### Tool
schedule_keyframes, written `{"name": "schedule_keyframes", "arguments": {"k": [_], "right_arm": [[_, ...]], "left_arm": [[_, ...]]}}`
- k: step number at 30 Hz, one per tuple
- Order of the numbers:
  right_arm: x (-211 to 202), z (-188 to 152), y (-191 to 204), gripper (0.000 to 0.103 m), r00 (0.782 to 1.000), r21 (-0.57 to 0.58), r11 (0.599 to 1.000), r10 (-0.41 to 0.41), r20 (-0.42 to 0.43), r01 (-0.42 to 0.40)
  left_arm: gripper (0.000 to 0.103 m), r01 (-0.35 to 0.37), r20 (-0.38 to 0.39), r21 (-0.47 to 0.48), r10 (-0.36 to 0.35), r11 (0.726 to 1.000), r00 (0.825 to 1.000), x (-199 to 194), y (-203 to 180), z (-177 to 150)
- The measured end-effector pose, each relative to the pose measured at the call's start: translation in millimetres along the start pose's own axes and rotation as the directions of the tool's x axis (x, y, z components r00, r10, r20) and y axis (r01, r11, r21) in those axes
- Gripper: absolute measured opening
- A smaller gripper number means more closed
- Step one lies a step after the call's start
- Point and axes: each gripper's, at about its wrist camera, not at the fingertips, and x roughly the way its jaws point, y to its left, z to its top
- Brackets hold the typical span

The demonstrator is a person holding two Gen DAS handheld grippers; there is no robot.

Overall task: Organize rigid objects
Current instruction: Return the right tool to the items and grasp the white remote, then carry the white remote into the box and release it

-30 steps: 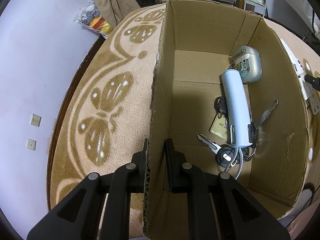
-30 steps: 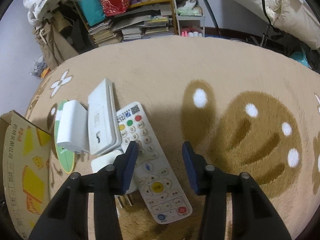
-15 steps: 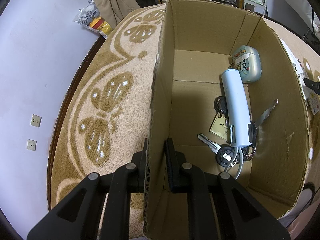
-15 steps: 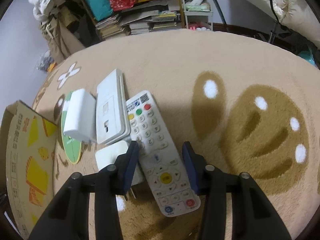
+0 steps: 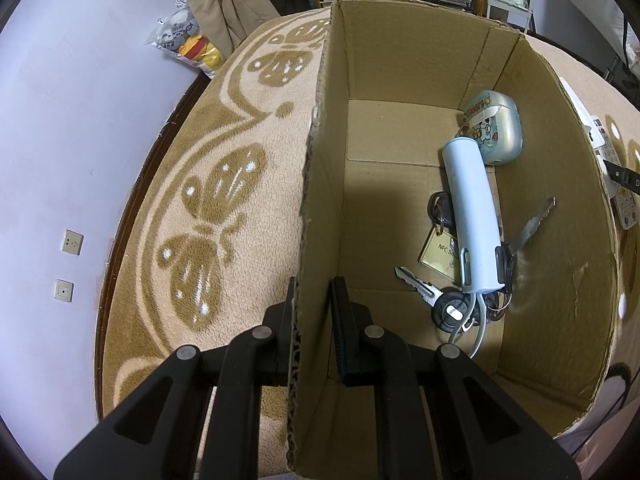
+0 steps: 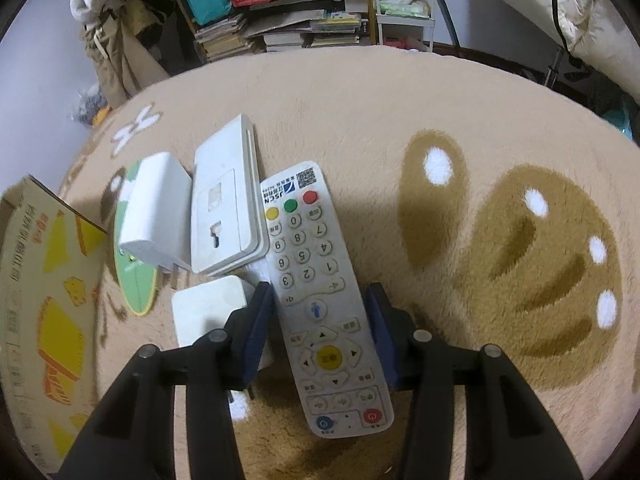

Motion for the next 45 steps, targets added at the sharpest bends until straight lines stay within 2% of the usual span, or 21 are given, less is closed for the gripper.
{"name": "schedule_keyframes", "arguments": {"k": [3, 8, 12, 16, 23, 30, 33, 37, 41, 45], "right_arm": [[-0.7, -0.9, -1.8, 0.05, 1.0, 0.018, 1.0, -0.008, 0.013, 0.008], [-4.5, -2.8, 5.1, 0.043, 0.999, -0.022, 0.999, -0.034, 0.027, 0.034], [-11.1, -3.3, 1.7, 0.043, 0.998, 0.025, 0.998, -0.05, 0.047, 0.049], [-20.8, -1.1, -3.2, 0.043, 0.997, 0.074, 0.997, -0.022, 0.069, 0.017], [-54.2, 7.7, 18.9, 0.043, 0.984, 0.052, 0.996, 0.068, 0.166, -0.077], [-92.4, 15.1, 71.2, 0.043, 0.948, -0.038, 0.977, 0.213, 0.235, -0.21], [-106.5, 14.1, 97.8, 0.043, 0.93, -0.086, 0.961, 0.275, 0.243, -0.262], [-118.4, 9.7, 134.4, 0.043, 0.917, -0.146, 0.945, 0.321, 0.237, -0.293], [-122.8, 1.6, 165.2, 0.043, 0.89, -0.183, 0.909, 0.408, 0.205, -0.374], [-121.8, -10.0, 188.3, 0.043, 0.876, -0.208, 0.884, 0.453, 0.165, -0.418]], "left_arm": [[0.013, 0.0, 0.001, 0.001, 0.0, 1.0, 1.0, 0.0, 0.1, 0.1], [0.013, 0.009, -0.003, -0.007, -0.009, 1.0, 1.0, 0.1, 1.2, -0.2], [0.013, 0.001, 0.001, 0.003, -0.001, 1.0, 1.0, 0.0, -0.5, -2.0], [0.012, 0.018, 0.0, -0.01, -0.018, 1.0, 1.0, -0.1, 1.0, -2.6], [0.012, 0.003, 0.001, 0.002, -0.003, 1.0, 1.0, -0.5, -1.9, -3.6], [0.012, 0.007, -0.001, 0.0, -0.007, 1.0, 1.0, 0.0, -1.1, -3.3], [0.012, 0.007, -0.002, -0.002, -0.007, 1.0, 1.0, 0.5, -0.8, -2.6], [0.012, 0.009, -0.003, -0.004, -0.009, 1.0, 1.0, 0.4, 0.5, -2.3], [0.012, 0.008, -0.002, -0.001, -0.008, 1.0, 1.0, 0.6, 1.4, -2.0], [0.012, 0.008, -0.001, -0.001, -0.008, 1.0, 1.0, 0.6, 1.7, -1.8]]}}
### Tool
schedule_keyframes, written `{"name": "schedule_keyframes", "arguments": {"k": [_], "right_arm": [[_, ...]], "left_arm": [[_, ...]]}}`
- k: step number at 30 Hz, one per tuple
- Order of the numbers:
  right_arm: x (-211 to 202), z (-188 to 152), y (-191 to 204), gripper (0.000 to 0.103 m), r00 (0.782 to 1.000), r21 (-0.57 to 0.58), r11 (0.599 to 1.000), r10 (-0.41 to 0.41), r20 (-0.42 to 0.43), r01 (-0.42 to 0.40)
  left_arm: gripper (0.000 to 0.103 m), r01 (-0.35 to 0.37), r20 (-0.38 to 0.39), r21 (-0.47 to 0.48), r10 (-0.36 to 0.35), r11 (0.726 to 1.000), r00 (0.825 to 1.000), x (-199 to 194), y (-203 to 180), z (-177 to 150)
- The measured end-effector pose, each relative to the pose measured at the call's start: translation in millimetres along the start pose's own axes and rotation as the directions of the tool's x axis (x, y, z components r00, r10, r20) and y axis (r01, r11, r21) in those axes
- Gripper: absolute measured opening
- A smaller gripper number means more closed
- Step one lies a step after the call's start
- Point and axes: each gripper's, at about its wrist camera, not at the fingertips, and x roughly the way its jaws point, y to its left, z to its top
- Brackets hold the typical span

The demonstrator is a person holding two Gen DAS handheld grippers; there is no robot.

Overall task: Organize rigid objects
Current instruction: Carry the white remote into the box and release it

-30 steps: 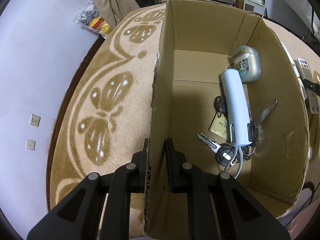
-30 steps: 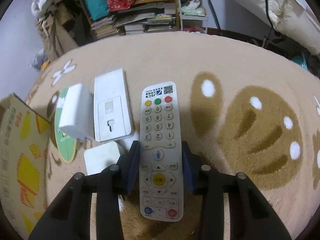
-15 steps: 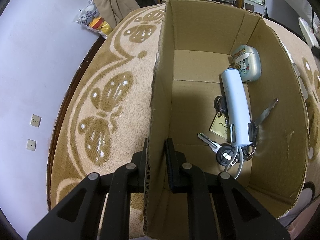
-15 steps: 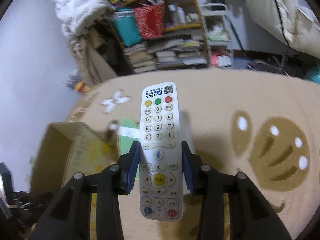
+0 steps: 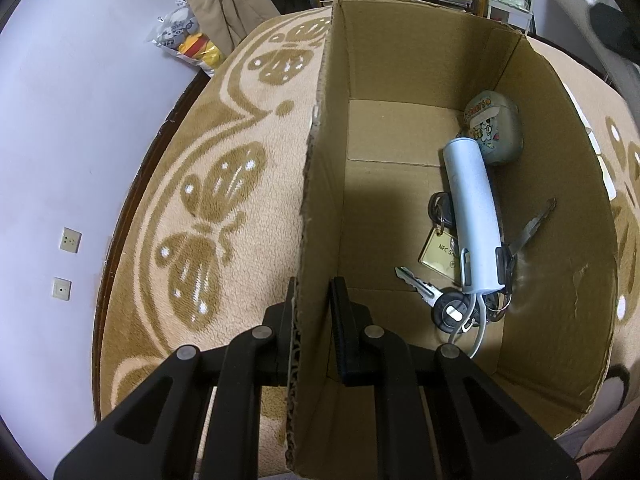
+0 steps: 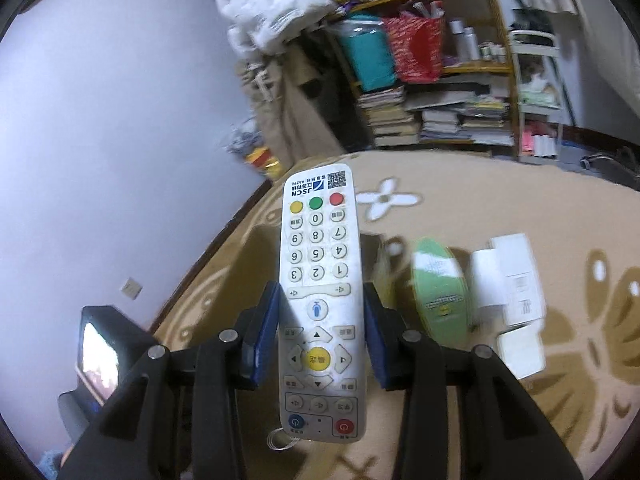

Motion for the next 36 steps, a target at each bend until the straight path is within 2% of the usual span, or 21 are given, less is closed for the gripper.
{"name": "schedule_keyframes", "arguments": {"k": [6, 11, 20, 21, 22, 24, 29, 31, 34, 36], "right_arm": [[18.2, -14.3, 13.0, 0.043, 0.999, -0.007, 1.0, 0.023, -0.049, -0.023], [28.4, -20.3, 9.6, 0.043, 0.997, -0.007, 1.0, 0.008, -0.075, -0.009], [12.9, -12.9, 11.8, 0.043, 0.999, -0.053, 0.999, -0.003, -0.035, 0.002], [9.1, -11.3, 11.5, 0.048, 0.999, -0.066, 0.998, -0.019, -0.028, 0.017], [5.5, -10.5, 10.9, 0.06, 0.999, -0.079, 0.996, -0.042, -0.02, 0.041], [-3.5, -9.2, 8.3, 0.073, 0.996, -0.099, 0.991, -0.086, 0.009, 0.086], [-14.8, -4.4, -17.5, 0.083, 0.989, -0.071, 0.986, -0.149, 0.021, 0.15], [-16.0, -3.9, -31.6, 0.087, 0.981, -0.06, 0.979, -0.194, 0.023, 0.195], [-14.7, -5.2, -54.5, 0.089, 0.967, -0.036, 0.966, -0.255, 0.011, 0.256], [-9.6, -7.2, -69.5, 0.092, 0.957, -0.03, 0.957, -0.29, -0.022, 0.289]], "left_arm": [[0.012, 0.005, -0.002, -0.004, -0.005, 1.0, 1.0, 1.4, 1.4, 0.5], [0.012, 0.005, -0.002, -0.003, -0.005, 1.0, 1.0, 1.4, 1.0, 0.6], [0.012, 0.011, -0.007, -0.012, -0.012, 1.0, 1.0, 0.6, 3.2, 2.7], [0.012, 0.012, -0.007, -0.011, -0.012, 1.0, 1.0, 0.4, 2.9, 2.6], [0.012, 0.008, -0.007, -0.01, -0.008, 1.0, 1.0, 0.4, 3.2, 2.3], [0.012, 0.012, -0.009, -0.014, -0.012, 1.0, 1.0, 0.1, 4.1, 2.4], [0.012, 0.013, -0.01, -0.014, -0.013, 1.0, 1.0, -0.8, 6.8, 3.0], [0.013, 0.012, -0.009, -0.013, -0.012, 1.0, 1.0, 0.1, 6.6, 1.1], [0.012, 0.015, -0.01, -0.014, -0.015, 1.0, 1.0, 0.5, 6.6, 0.5], [0.013, 0.016, -0.012, -0.016, -0.016, 1.0, 1.0, 2.1, 6.4, 0.4]]}}
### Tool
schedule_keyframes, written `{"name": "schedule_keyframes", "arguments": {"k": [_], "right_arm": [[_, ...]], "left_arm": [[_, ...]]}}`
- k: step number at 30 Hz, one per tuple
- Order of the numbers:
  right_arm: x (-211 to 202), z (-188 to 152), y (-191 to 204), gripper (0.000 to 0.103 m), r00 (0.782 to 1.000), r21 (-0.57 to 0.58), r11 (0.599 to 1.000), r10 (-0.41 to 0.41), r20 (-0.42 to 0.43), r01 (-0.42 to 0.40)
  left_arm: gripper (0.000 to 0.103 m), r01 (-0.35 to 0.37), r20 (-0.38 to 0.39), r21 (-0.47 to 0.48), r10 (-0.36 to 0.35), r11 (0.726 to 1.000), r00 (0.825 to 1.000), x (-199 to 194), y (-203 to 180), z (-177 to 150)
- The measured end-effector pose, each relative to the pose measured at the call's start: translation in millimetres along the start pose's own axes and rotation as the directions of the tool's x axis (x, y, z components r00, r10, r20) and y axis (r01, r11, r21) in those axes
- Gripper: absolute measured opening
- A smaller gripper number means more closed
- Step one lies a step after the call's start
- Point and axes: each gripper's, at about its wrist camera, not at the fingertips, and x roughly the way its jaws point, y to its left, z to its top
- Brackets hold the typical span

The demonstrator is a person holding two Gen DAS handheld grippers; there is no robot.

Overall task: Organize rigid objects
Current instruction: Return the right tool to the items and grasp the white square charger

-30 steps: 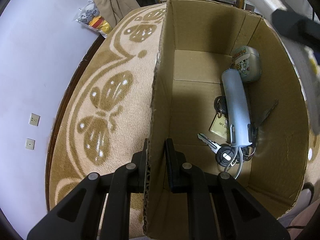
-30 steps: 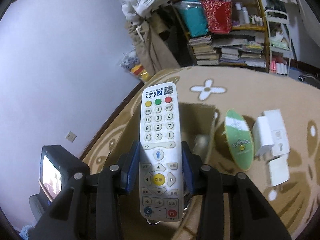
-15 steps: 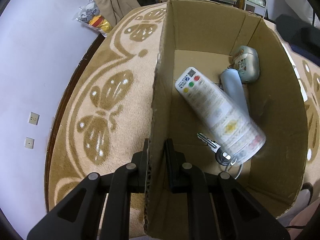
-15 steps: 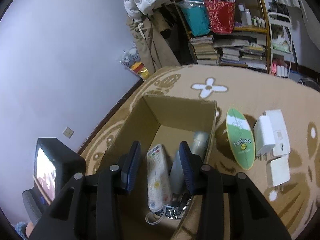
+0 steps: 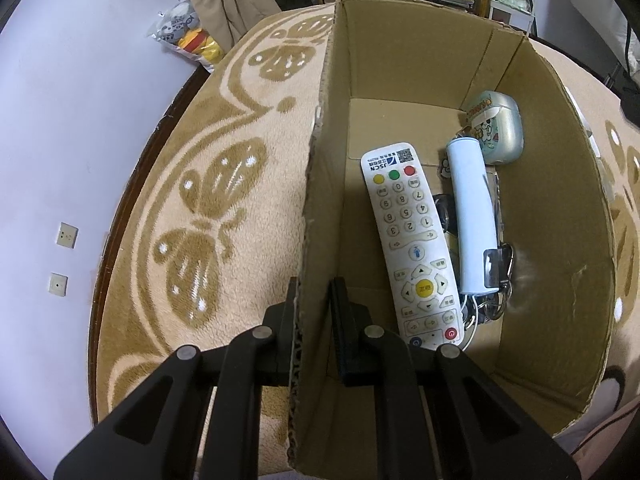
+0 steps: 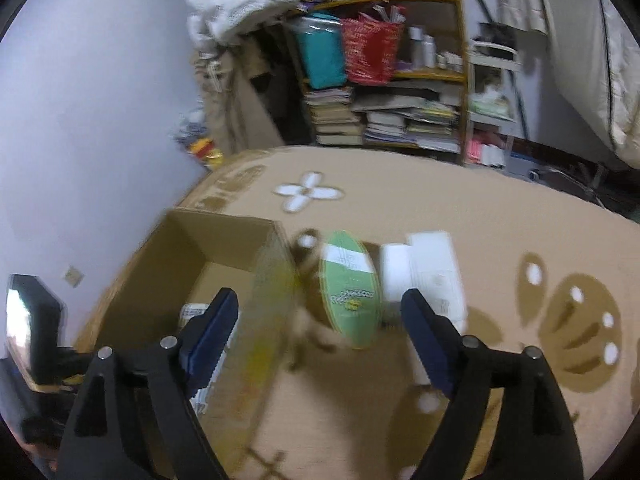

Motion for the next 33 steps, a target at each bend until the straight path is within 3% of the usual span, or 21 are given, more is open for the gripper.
{"name": "schedule_keyframes", "arguments": {"k": [11, 18, 20, 22, 29, 31, 33], "right_arm": [[49.0, -27.1, -62.8, 0.092, 0.991, 0.109, 0.989, -0.084, -0.101, 0.095], [66.2, -38.4, -79.2, 0.091, 0.981, 0.126, 0.982, -0.125, -0.147, 0.144], [70.4, -41.7, -83.8, 0.087, 0.979, 0.14, 0.979, -0.126, -0.159, 0.148], [74.5, -43.6, -87.0, 0.075, 0.977, 0.146, 0.978, -0.123, -0.173, 0.15], [77.2, -46.4, -82.9, 0.06, 0.976, 0.114, 0.979, -0.147, -0.163, 0.167], [78.1, -47.5, -79.3, 0.052, 0.972, 0.09, 0.98, -0.163, -0.17, 0.18], [78.2, -48.2, -75.1, 0.051, 0.969, 0.073, 0.978, -0.179, -0.17, 0.194]], "left_arm": [[0.013, -0.01, 0.002, 0.008, 0.01, 1.0, 1.0, 4.3, -1.2, 0.2], [0.013, -0.015, 0.003, 0.011, 0.015, 1.0, 1.0, 3.8, -3.8, -1.1], [0.013, -0.018, 0.005, 0.014, 0.018, 1.0, 1.0, 4.1, -4.3, -1.7], [0.014, -0.023, 0.004, 0.016, 0.023, 1.0, 1.0, 3.9, -6.6, -2.7], [0.014, -0.035, 0.01, 0.027, 0.035, 0.999, 0.999, 1.4, -12.3, -5.1], [0.014, -0.037, 0.01, 0.029, 0.037, 0.999, 0.999, 0.6, -13.7, -5.0], [0.014, -0.036, 0.01, 0.029, 0.036, 0.999, 0.999, 0.1, -14.3, -5.4]]}}
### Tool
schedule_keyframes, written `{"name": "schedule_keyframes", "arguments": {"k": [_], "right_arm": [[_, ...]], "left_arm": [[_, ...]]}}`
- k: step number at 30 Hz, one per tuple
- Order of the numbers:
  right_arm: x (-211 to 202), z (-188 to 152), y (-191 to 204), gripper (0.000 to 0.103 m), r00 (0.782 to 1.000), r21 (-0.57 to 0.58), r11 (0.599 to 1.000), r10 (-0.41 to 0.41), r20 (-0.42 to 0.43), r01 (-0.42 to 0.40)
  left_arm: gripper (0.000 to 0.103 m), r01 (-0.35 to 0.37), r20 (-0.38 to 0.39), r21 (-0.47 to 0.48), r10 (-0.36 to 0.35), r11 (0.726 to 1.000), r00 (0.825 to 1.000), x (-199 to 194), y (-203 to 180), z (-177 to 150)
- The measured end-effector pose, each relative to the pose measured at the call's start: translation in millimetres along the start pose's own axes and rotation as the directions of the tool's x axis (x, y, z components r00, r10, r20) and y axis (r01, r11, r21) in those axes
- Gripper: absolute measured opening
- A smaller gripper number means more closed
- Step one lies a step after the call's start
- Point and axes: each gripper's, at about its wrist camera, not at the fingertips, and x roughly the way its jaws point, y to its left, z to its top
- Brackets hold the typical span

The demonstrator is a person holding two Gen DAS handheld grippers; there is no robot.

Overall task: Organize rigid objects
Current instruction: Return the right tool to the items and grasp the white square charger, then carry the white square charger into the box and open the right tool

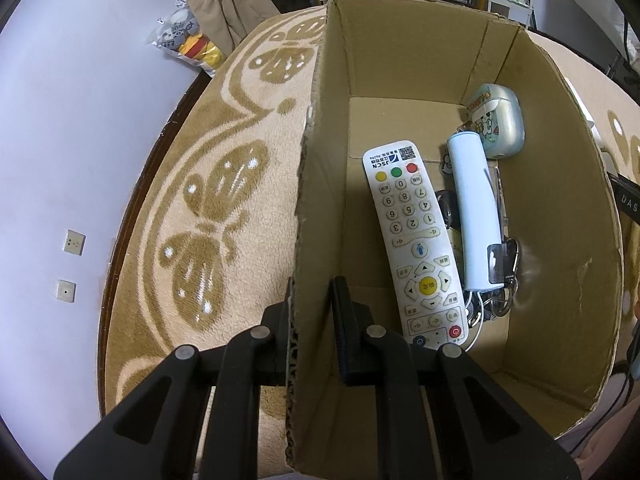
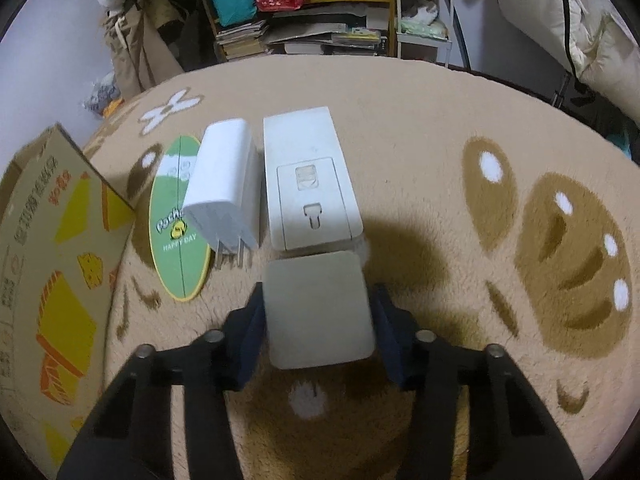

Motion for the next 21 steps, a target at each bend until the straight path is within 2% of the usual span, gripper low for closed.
{"name": "schedule_keyframes", "arguments": {"k": [5, 11, 16, 21], "right_arm": [[-8.1, -4.2, 0.5, 0.05, 1.0, 0.015, 1.0, 0.008, 0.01, -0.008], [-35.9, -2.9, 11.1, 0.05, 0.994, 0.017, 0.997, 0.077, 0.08, -0.078], [-60.5, 3.3, 28.7, 0.05, 0.98, -0.02, 0.991, 0.136, 0.148, -0.134], [-83.9, 9.0, 52.7, 0.05, 0.956, -0.07, 0.979, 0.202, 0.211, -0.191]], "left_arm": [[0.014, -0.006, 0.004, 0.007, 0.006, 1.0, 1.0, -0.6, -2.6, 0.3], [0.014, -0.007, 0.004, 0.008, 0.007, 1.0, 1.0, -2.0, -2.7, 0.6], [0.014, -0.006, 0.004, 0.007, 0.006, 1.0, 1.0, -2.6, -2.7, 1.0], [0.014, -0.006, 0.004, 0.007, 0.006, 1.0, 1.0, -2.6, -2.6, 1.1]]}}
